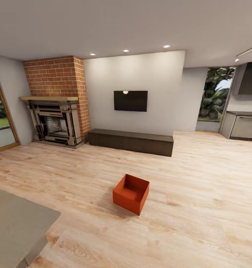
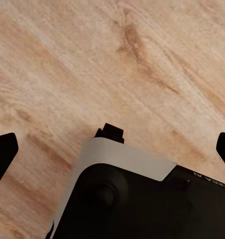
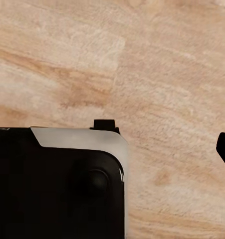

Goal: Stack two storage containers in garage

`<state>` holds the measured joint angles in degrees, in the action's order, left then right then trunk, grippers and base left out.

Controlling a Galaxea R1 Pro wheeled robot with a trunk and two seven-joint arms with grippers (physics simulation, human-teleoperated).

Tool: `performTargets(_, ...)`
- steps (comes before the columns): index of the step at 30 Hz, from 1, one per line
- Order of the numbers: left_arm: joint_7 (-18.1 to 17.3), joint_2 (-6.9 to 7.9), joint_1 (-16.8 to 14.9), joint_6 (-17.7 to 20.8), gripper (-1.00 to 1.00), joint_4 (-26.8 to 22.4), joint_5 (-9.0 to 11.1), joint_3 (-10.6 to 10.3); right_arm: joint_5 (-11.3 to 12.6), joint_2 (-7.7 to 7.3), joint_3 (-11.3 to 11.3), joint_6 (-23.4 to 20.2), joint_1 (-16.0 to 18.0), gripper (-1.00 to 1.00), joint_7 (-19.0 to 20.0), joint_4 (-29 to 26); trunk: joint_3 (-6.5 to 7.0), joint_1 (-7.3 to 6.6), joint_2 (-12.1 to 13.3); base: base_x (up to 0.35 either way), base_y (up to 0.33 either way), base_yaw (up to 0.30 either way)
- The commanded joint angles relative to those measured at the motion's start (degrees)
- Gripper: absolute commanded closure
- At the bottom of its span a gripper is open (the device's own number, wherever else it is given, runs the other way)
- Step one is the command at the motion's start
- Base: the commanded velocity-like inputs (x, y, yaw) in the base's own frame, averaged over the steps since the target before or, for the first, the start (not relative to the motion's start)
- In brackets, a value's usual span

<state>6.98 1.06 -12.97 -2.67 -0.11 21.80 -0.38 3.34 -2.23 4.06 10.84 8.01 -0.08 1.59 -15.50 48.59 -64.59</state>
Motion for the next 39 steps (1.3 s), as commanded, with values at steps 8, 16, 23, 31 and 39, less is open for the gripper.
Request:
performTargets(8,0.1,-0.01,0.0,-0.1,-1.0,0.0,0.3,-0.1,0.4,0.06,0.4,0.4,0.1,-1.0,0.0,0.2,-0.07,0.04,0.0,0.321,0.169,-0.041)
performTargets(16,0.1,-0.01,0.0,-0.1,-1.0,0.0,0.3,-0.1,0.3,0.12,0.4,0.5,0.1,-1.0,0.0,0.2,-0.07,0.04,0.0,0.318,0.177,-0.211)
performTargets(23,0.1,-0.01,0.0,-0.1,-1.0,0.0,0.3,-0.1,0.2,0.09,0.4,0.5,0.1,-1.0,0.0,0.2,-0.07,0.04,0.0,0.318,0.177,-0.24)
performTargets(31,0.1,-0.01,0.0,-0.1,-1.0,0.0,0.3,-0.1,0.2,0.03,0.4,0.4,0.1,-1.0,0.0,0.2,-0.07,0.04,0.0,0.317,0.177,-0.241)
performTargets(39,0.1,-0.01,0.0,-0.3,-1.0,0.0,0.3,-0.1,0.2,0.03,0.4,0.4,0.1,-1.0,0.0,0.2,-0.07,0.04,0.0,0.317,0.177,-0.242)
